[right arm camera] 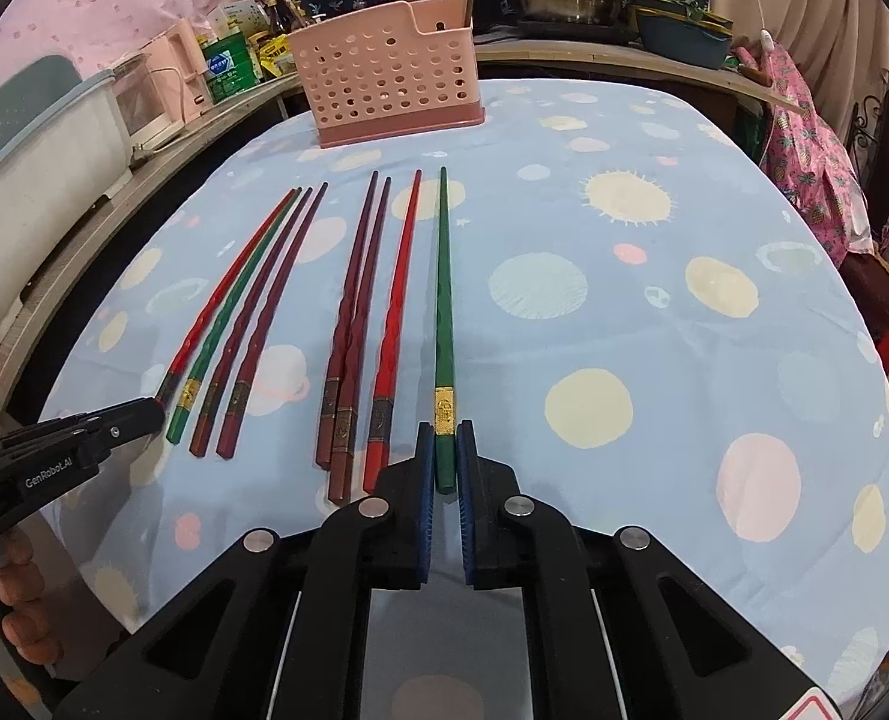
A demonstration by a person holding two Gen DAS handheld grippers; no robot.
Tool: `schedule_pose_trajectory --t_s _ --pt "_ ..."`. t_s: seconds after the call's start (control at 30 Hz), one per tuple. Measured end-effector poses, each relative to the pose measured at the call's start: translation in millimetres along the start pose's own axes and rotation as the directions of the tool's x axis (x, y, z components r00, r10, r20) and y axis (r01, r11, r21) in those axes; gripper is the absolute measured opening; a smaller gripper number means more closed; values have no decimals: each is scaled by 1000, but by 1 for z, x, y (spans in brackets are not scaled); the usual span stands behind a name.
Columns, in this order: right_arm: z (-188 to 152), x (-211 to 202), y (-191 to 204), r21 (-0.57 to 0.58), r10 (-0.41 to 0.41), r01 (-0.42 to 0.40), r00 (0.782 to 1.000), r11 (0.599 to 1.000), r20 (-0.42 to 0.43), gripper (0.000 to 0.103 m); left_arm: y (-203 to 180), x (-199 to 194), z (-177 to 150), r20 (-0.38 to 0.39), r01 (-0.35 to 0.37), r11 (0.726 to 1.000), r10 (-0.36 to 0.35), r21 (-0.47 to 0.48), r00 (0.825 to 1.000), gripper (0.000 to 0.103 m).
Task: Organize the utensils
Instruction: 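Close the right tool on a green chopstick with gold band, then lift the green chopstick with the right tool and drop it into the pink holder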
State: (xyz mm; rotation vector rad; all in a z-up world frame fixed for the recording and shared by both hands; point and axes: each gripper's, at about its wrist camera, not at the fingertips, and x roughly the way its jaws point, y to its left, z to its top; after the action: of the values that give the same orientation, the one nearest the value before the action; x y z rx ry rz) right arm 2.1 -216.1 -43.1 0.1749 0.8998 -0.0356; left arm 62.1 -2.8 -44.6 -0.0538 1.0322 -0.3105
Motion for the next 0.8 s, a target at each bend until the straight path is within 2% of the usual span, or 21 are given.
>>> schedule_pose_trajectory --t_s 0.17,0.37,0.57,0.8 --pt "20 -32 -1 20 24 -26 997 999 79 7 4 -27 13 52 16 1000 -14 -23 999 7" --pt "66 -74 -4 19 36 -40 977 999 210 7 7 -68 52 154 29 999 -23 -39 988 7" --pt "131 -102 -14 26 40 -51 941 998 335 7 2 -103 114 277 14 1000 -7 -22 961 7" --pt "206 -106 -27 52 55 -83 913 995 404 7 -10 -131 206 394 2 1000 -1 -4 919 7"
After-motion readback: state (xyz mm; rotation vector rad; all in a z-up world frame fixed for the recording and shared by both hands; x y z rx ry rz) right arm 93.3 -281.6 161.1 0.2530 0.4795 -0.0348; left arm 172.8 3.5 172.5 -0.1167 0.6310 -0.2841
